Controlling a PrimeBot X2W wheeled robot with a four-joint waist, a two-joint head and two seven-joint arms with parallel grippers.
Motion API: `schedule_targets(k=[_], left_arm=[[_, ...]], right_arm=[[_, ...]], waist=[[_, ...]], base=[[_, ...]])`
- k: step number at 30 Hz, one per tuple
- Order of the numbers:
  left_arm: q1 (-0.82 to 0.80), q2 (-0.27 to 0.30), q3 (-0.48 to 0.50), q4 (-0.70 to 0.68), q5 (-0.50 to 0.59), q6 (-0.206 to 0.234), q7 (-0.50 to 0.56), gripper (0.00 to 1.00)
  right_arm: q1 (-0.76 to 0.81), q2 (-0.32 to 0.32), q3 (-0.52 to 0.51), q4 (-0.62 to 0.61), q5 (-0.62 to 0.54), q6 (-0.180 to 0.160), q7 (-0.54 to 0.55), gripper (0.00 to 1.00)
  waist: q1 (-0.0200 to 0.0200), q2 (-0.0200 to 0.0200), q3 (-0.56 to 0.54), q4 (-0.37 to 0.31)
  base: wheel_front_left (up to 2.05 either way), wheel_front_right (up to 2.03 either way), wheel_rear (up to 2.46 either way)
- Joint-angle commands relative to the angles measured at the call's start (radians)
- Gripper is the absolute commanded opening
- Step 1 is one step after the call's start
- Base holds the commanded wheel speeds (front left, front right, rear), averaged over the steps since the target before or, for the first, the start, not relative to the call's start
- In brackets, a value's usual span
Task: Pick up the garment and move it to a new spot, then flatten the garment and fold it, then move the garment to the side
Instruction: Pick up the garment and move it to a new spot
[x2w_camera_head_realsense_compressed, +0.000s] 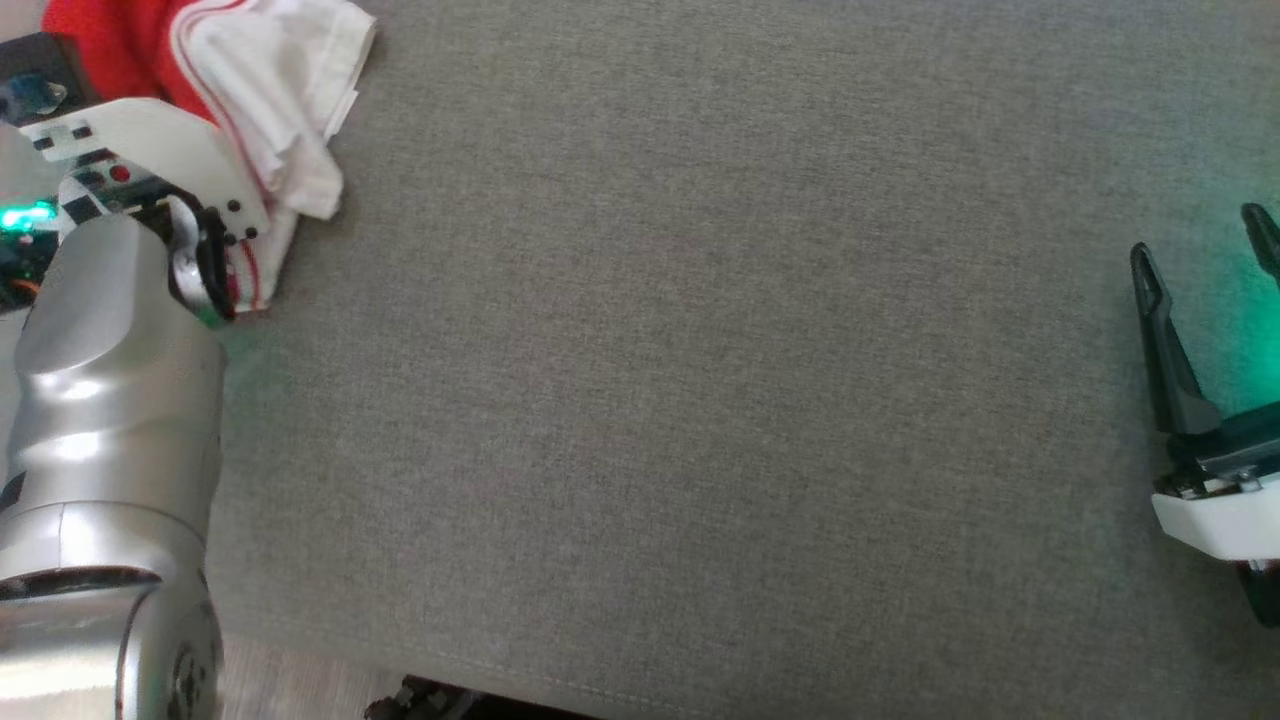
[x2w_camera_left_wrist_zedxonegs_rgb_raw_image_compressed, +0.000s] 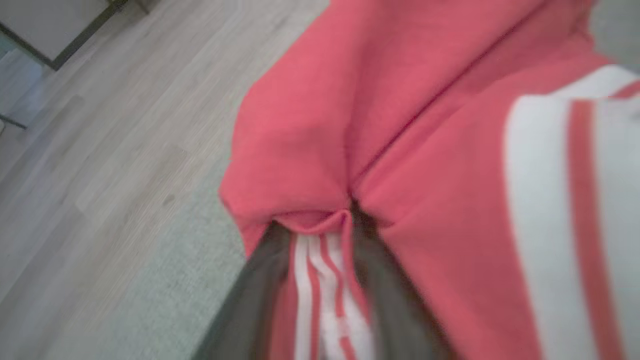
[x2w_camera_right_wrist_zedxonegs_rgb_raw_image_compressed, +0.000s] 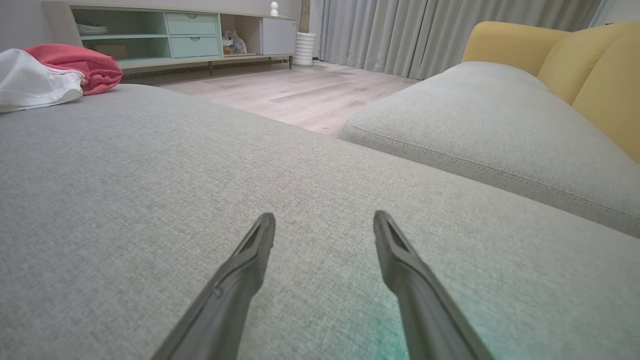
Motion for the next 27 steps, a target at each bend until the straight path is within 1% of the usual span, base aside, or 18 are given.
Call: schedule_targets(k=[1,4,6,9,12,15,19,24,27], left_arm=[[-0.012,0.058,0.012,-0.020,0.007,-0.012,-0.040,0.00],[-0.033,0.080,-0.005,-0.031,0.021,-0.037,-0.163,0.00],[-0.050,0.100,-0.025,-0.042,0.039,-0.053,-0.229,0.00],[-0.076,0.122,-0.065,-0.070,0.069,-0.089,-0.290,0.00],[-0.101,0.136,-0.109,-0.115,0.098,-0.133,-0.316,0.00],[-0.119,0.135,-0.151,-0.186,0.120,-0.170,-0.312,0.00],[-0.107,0.127,-0.208,-0.308,0.148,-0.200,-0.273,0.00],[-0.027,0.087,-0.245,-0.503,0.125,-0.220,-0.203,0.00],[0.052,0.052,-0.264,-0.610,0.099,-0.224,-0.151,0.00]], right_arm=[[0.026,-0.003,0.016,-0.003,0.001,0.002,-0.001,1.00],[0.019,0.028,0.023,0.010,-0.001,0.002,-0.001,1.00],[0.010,0.058,0.043,0.024,0.001,0.002,-0.001,1.00],[0.002,0.114,0.072,0.049,0.009,0.002,-0.001,1.00],[0.009,0.167,0.098,0.075,0.009,0.002,-0.001,1.00],[0.030,0.217,0.113,0.101,0.010,0.002,-0.001,1.00],[0.062,0.264,0.133,0.124,0.011,0.002,-0.001,1.00],[0.096,0.284,0.134,0.126,0.001,0.002,-0.001,1.00],[0.111,0.288,0.127,0.122,-0.005,0.002,-0.001,1.00]], waist=[[-0.0001,0.0001,-0.012,-0.004],[-0.0001,0.0001,-0.058,-0.016],[-0.0001,0.0001,-0.107,-0.034],[-0.0001,0.0001,-0.197,-0.071],[-0.0001,0.0001,-0.290,-0.120],[-0.0001,0.0001,-0.375,-0.180],[-0.0001,0.0001,-0.471,-0.270],[-0.0001,0.0001,-0.543,-0.382],[-0.0001,0.0001,-0.559,-0.439]], base=[[0.00,0.00,0.00],[0.00,0.00,0.00],[0.00,0.00,0.00],[0.00,0.00,0.00],[0.00,0.00,0.00],[0.00,0.00,0.00],[0.00,0.00,0.00],[0.00,0.00,0.00],[0.00,0.00,0.00]])
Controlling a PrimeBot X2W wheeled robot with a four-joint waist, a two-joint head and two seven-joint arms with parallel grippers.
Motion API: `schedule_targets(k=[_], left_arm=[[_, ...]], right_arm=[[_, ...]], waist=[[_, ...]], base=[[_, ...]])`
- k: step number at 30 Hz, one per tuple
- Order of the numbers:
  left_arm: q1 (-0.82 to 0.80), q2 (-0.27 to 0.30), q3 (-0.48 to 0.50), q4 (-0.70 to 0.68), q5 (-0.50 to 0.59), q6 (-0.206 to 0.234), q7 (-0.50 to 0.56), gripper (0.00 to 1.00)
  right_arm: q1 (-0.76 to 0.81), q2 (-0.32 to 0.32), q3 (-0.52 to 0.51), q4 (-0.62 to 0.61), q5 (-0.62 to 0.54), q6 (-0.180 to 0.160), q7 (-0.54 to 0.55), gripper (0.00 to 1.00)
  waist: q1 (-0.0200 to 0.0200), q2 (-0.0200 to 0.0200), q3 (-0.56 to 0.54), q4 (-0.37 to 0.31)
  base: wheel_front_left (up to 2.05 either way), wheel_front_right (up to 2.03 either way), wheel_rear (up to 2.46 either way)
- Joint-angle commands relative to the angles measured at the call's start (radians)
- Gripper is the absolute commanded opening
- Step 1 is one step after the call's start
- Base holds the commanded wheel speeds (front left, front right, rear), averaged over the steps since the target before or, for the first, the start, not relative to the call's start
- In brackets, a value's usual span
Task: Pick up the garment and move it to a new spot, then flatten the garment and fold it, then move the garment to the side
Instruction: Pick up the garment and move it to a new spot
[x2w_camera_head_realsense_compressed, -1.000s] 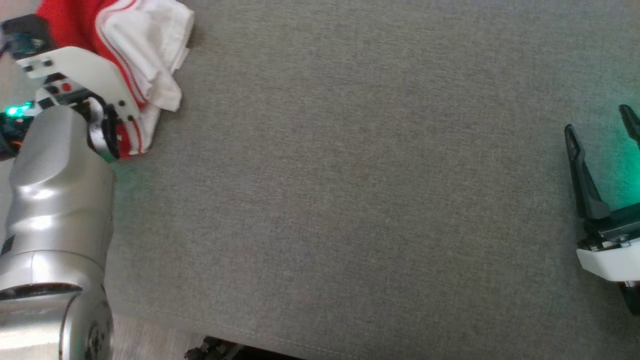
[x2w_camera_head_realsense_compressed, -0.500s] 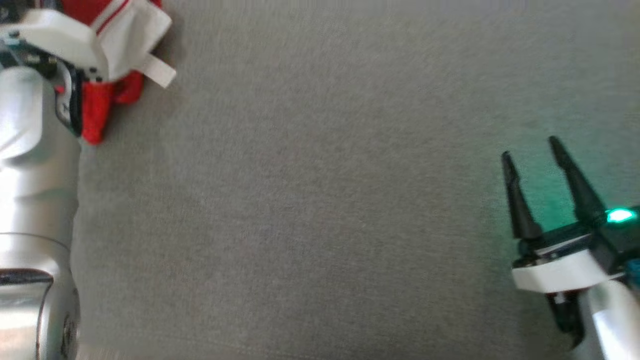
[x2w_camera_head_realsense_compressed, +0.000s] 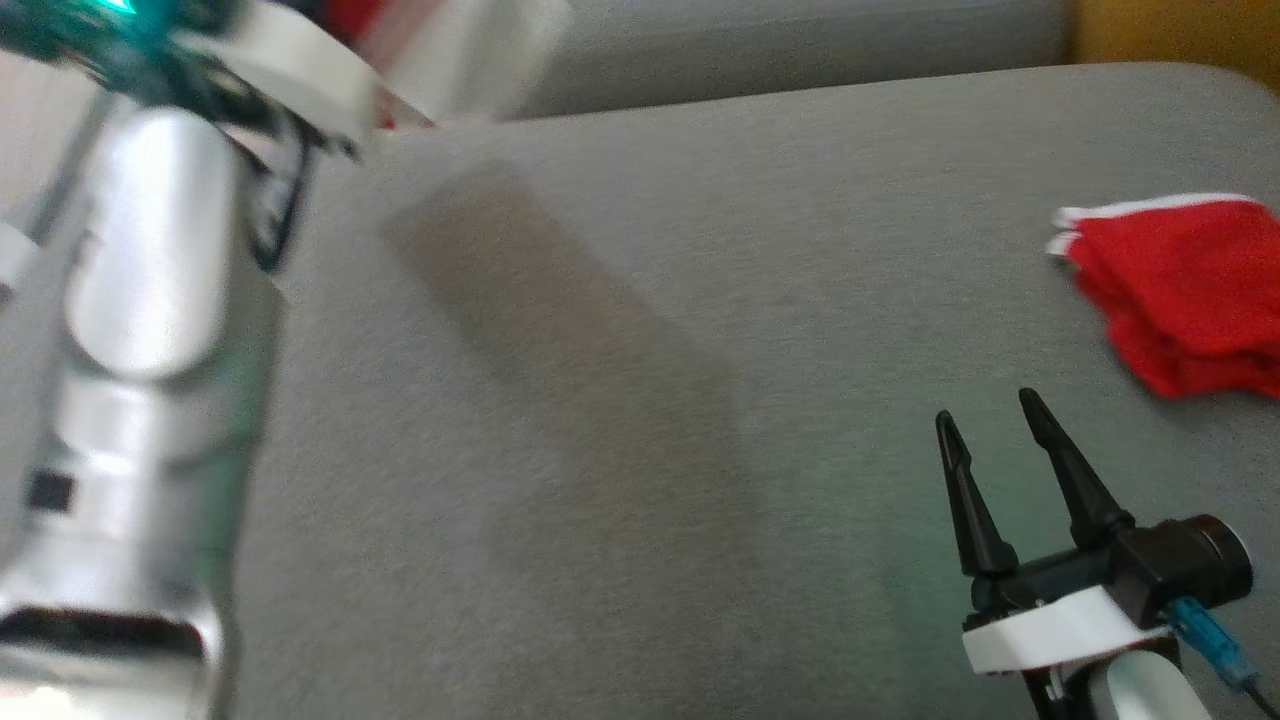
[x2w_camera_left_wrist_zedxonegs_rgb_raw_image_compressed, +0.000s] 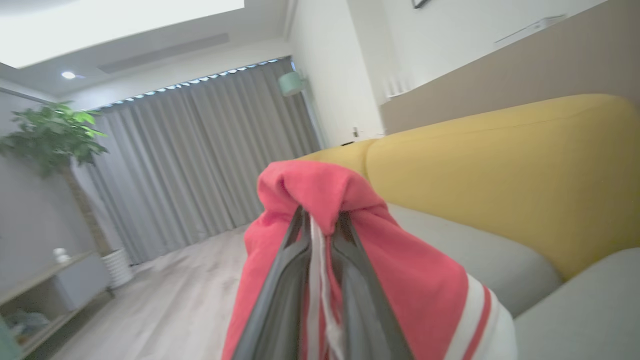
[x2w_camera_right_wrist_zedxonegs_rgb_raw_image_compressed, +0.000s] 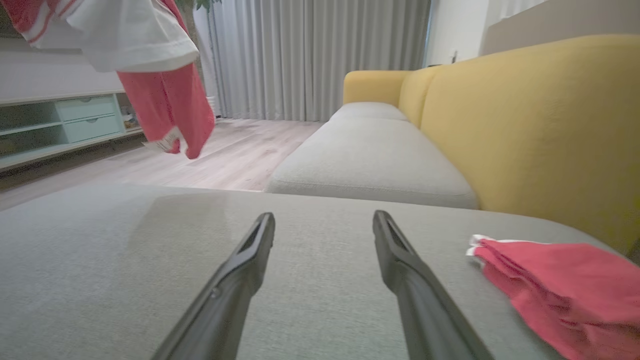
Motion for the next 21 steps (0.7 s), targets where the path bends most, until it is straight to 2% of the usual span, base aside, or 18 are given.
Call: schedule_targets(k=[1,5,10,14,15,16,17,21], left_arm=[[0.035,0.010,0.010,-0.091,-0.024,-0.004,0.036,0.00],[0.167,-0.043,-0.009,-0.160,-0.060,0.011,0.077,0.00],[0.310,-0.092,-0.057,-0.137,-0.086,0.017,0.058,0.00],[0.413,-0.125,-0.129,-0.013,-0.109,0.011,-0.046,0.00],[0.430,-0.129,-0.151,0.030,-0.104,0.011,-0.077,0.03],[0.442,-0.130,-0.179,0.075,-0.079,0.022,-0.109,0.89],[0.451,-0.131,-0.202,0.114,-0.051,0.046,-0.151,1.00],[0.504,-0.138,-0.221,0.186,-0.088,0.113,-0.259,1.00]], right_arm=[[-0.005,0.003,0.012,-0.035,-0.007,0.002,-0.004,1.00],[-0.008,0.013,0.015,-0.040,-0.007,0.002,-0.004,1.00],[-0.024,0.029,0.030,-0.040,0.001,0.002,-0.004,1.00],[-0.049,0.045,0.056,-0.021,0.012,0.002,-0.004,1.00],[-0.057,0.049,0.065,-0.012,0.015,0.002,-0.004,1.00],[-0.063,0.052,0.073,-0.003,0.018,0.002,-0.004,1.00],[-0.067,0.054,0.080,0.005,0.020,0.002,-0.004,1.00],[-0.065,0.061,0.067,0.030,0.032,0.002,-0.004,1.00]], waist=[[0.0003,0.0000,-0.089,-0.139],[0.0003,0.0000,-0.070,-0.204],[0.0003,0.0000,-0.022,-0.246],[0.0003,0.0000,0.038,-0.260],[0.0003,0.0000,0.048,-0.263],[0.0003,0.0000,0.055,-0.264],[0.0003,0.0000,0.058,-0.262],[0.0003,0.0000,0.053,-0.216]], base=[[0.00,0.00,0.00],[0.00,0.00,0.00],[0.00,0.00,0.00],[0.00,0.00,0.00],[0.00,0.00,0.00],[0.00,0.00,0.00],[0.00,0.00,0.00],[0.00,0.00,0.00]])
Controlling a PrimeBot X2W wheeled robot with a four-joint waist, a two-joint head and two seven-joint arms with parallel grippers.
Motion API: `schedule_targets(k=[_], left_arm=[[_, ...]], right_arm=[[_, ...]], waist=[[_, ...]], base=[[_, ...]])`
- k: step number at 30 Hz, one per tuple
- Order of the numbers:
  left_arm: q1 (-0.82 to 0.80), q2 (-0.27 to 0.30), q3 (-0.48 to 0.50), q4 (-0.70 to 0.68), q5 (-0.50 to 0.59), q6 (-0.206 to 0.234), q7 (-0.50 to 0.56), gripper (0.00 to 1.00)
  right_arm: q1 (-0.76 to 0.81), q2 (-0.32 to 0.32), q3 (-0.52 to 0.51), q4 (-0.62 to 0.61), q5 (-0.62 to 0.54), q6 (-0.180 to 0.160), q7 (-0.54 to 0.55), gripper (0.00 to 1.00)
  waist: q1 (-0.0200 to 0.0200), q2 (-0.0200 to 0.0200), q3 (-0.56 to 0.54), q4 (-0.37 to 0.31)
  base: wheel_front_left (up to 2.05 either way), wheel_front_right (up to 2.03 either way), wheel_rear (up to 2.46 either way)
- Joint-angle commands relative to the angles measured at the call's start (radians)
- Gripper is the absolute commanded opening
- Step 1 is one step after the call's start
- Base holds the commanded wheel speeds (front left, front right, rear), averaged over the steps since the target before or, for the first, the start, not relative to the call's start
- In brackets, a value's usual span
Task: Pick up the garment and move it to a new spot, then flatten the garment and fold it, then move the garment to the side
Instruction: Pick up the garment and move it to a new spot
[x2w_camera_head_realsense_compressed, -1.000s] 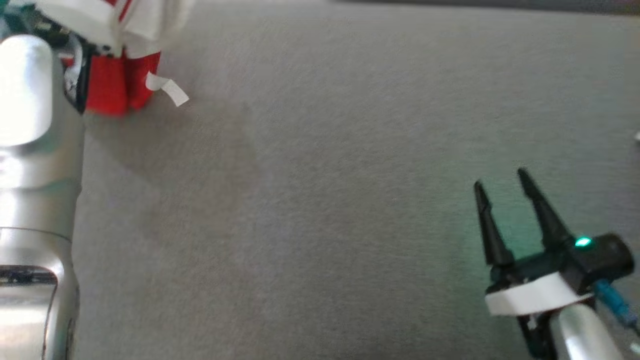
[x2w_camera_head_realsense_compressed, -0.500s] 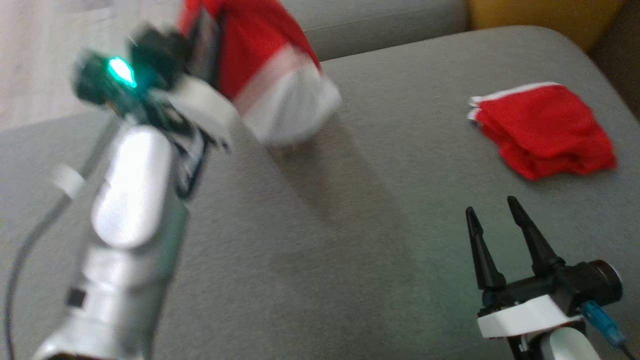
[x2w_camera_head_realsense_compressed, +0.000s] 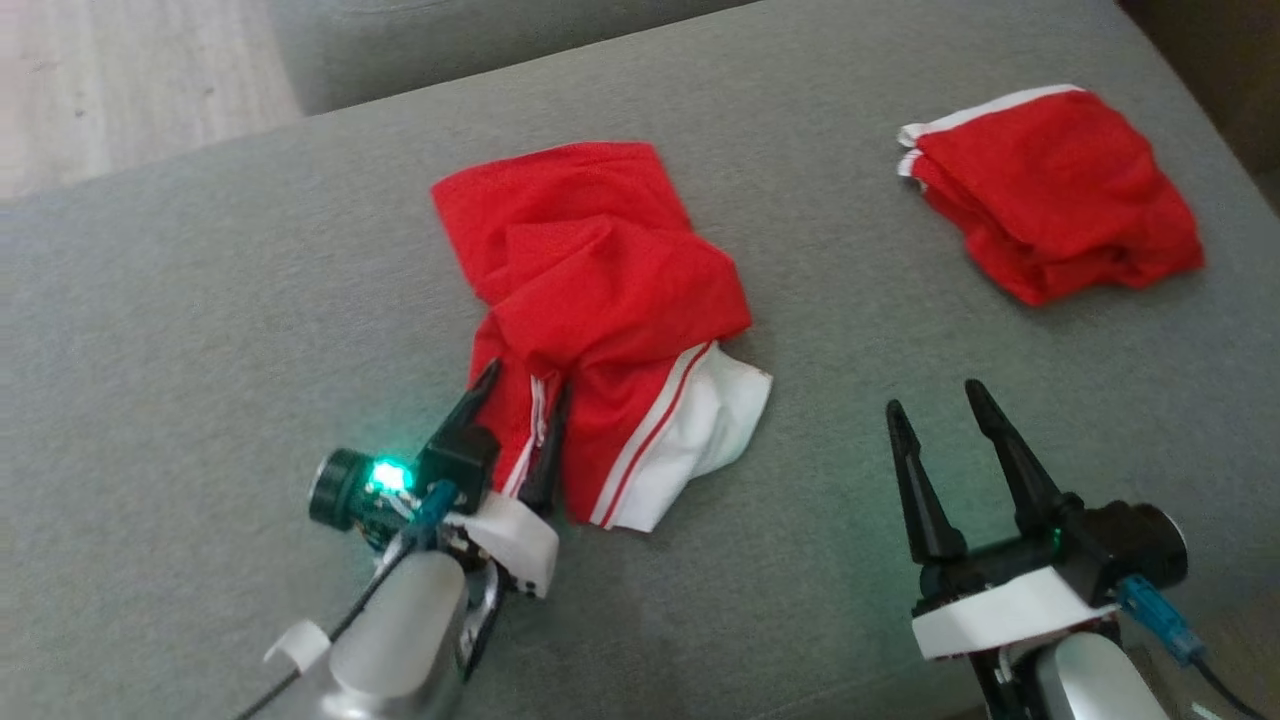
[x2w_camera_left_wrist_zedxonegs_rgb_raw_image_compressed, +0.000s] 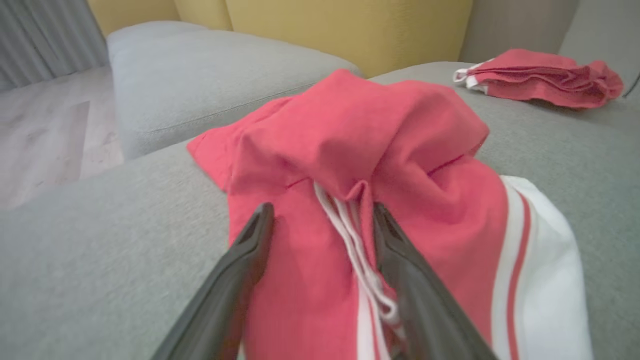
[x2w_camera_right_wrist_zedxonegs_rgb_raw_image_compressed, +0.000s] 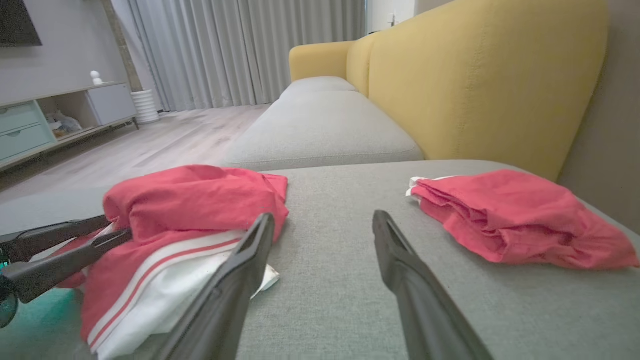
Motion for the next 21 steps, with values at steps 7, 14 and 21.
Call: schedule_targets(k=[7,14,21], left_arm=[[0.178,0.008,-0.024,-0.265,-0.098,0.106,-0.029,1.00],[0.449,0.008,0.146,-0.621,-0.075,0.149,-0.030,1.00],[0.613,0.008,0.235,-0.778,0.027,0.152,-0.030,1.00]], right_arm=[[0.036,-0.001,-0.031,0.010,0.001,0.002,-0.004,1.00],[0.097,0.010,-0.117,-0.014,0.017,0.002,-0.004,1.00],[0.154,0.016,-0.149,-0.034,-0.011,0.002,-0.004,1.00]], waist=[[-0.0003,0.0000,-0.099,0.149],[-0.0003,0.0000,-0.179,0.267],[-0.0003,0.0000,-0.226,0.326]], base=[[0.00,0.00,0.00],[0.00,0.00,0.00],[0.00,0.00,0.00]])
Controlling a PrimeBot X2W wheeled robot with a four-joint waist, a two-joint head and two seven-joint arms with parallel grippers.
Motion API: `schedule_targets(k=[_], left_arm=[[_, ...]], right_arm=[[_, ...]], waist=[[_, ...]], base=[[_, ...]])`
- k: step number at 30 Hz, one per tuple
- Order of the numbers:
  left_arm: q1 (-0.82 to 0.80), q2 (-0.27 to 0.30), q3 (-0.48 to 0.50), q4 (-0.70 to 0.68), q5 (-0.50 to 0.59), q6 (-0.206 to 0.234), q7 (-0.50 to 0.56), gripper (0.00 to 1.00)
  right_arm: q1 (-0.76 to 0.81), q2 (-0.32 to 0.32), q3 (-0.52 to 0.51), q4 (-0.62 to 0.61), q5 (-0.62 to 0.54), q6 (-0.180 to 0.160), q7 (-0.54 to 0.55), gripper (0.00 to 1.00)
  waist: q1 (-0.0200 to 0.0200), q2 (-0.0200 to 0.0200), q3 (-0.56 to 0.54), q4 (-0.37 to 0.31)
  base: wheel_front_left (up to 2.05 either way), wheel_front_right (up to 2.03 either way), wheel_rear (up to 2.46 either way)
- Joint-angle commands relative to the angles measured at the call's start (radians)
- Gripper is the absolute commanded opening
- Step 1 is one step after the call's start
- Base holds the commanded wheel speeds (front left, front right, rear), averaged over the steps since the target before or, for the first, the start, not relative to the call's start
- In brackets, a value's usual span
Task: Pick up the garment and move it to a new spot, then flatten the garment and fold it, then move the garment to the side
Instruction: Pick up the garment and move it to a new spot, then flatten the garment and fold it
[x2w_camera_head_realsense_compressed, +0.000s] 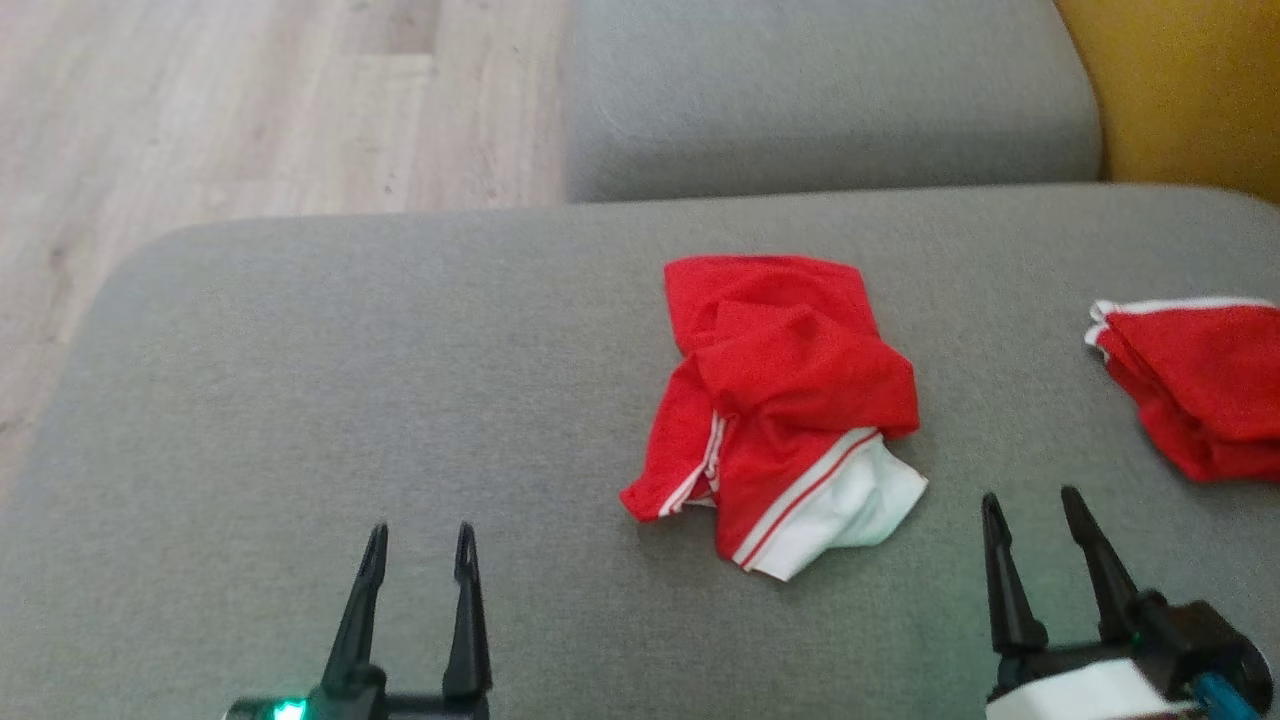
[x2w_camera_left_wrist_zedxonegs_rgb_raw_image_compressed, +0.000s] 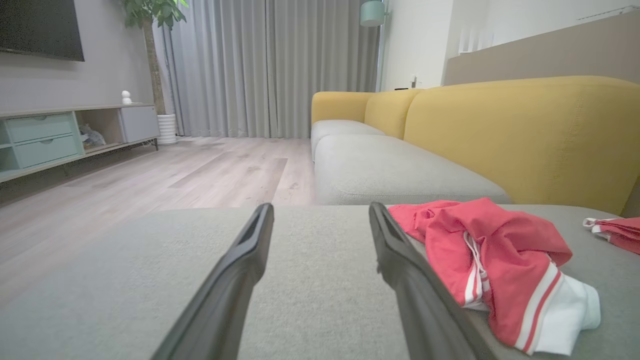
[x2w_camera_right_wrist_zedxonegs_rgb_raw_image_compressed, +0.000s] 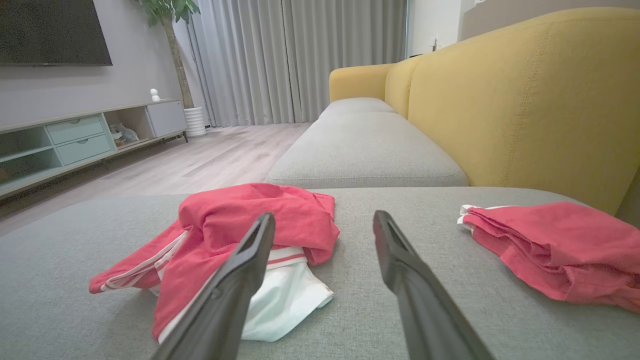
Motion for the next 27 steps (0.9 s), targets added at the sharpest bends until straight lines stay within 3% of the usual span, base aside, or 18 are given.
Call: schedule_targets(k=[1,10,27], left_arm=[[-0.006,-0.002,0.042,-0.041,0.015,0.001,-0.009,1.00],[0.025,-0.003,0.050,-0.037,0.076,0.003,-0.009,1.00],[0.021,-0.003,0.046,-0.027,0.078,0.004,-0.009,1.00]], right_arm=[[-0.008,-0.005,0.021,-0.036,-0.003,0.002,-0.004,1.00],[0.007,-0.004,0.039,-0.037,0.002,0.002,-0.004,1.00],[0.006,-0.004,0.074,-0.049,0.014,0.002,-0.004,1.00]], waist=[[0.0002,-0.0001,-0.031,0.031],[0.0002,-0.0001,-0.032,0.034],[0.0002,-0.0001,-0.026,0.018]], base=[[0.00,0.00,0.00],[0.00,0.00,0.00],[0.00,0.00,0.00]])
